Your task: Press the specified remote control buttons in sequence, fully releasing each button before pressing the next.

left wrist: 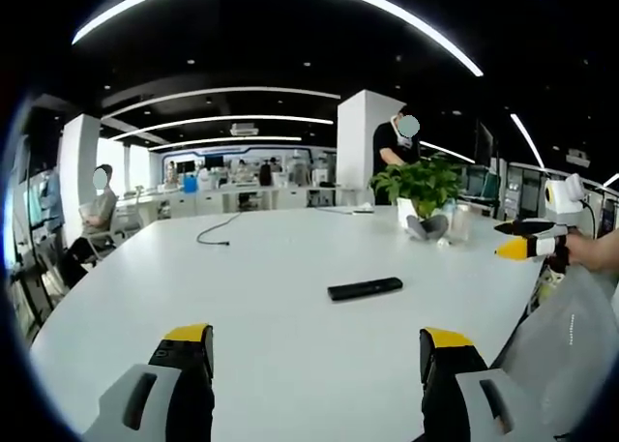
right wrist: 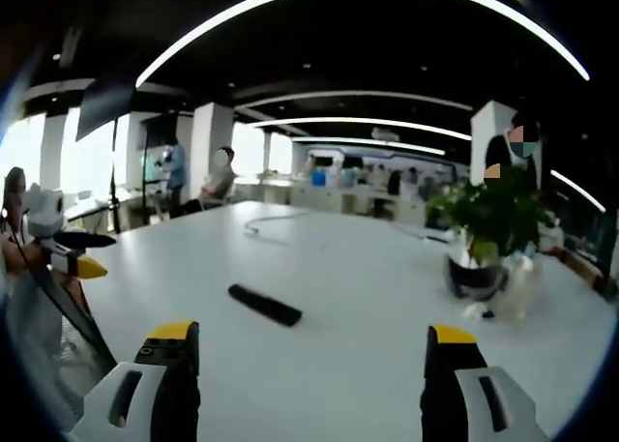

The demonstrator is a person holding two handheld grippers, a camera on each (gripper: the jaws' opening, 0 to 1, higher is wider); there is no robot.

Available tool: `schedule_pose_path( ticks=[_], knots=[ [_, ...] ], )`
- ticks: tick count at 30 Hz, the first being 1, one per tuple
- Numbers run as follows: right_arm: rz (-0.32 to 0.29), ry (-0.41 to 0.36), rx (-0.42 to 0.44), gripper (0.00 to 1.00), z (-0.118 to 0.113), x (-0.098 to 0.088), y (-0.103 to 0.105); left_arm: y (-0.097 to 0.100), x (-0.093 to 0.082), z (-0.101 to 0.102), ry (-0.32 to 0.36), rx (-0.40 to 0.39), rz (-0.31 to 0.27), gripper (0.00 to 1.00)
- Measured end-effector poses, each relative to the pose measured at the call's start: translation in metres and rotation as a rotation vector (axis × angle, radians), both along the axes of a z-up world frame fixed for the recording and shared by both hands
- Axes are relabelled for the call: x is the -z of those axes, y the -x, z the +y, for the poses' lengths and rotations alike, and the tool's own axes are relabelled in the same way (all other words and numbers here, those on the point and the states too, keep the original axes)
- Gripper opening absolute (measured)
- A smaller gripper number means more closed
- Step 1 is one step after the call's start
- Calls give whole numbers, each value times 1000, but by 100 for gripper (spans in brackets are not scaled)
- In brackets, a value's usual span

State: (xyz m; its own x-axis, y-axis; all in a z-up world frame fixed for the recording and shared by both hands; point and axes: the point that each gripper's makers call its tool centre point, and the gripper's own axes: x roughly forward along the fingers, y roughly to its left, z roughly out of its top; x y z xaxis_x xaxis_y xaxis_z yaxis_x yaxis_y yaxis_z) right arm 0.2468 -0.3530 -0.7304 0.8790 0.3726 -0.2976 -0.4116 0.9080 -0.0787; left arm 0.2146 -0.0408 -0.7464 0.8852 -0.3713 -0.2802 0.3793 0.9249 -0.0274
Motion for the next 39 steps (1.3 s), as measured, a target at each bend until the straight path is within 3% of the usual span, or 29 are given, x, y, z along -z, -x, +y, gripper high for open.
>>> schedule_pose_path(
  ticks=[9,19,31,39],
  knots=[
    [26,42,-11,95,2,7,0,-1,-1,0,7,-1,-5,92],
    [33,22,23,94,-7,8,-1,0,-5,-4,-13,20,-36,92],
    [104,46,-17,93,1,22,2,-1,3,0,-37,2,-3,92],
    [114,29,-34,93,5,23,4,-1,2,4,-51,-16,-12,91]
  ],
)
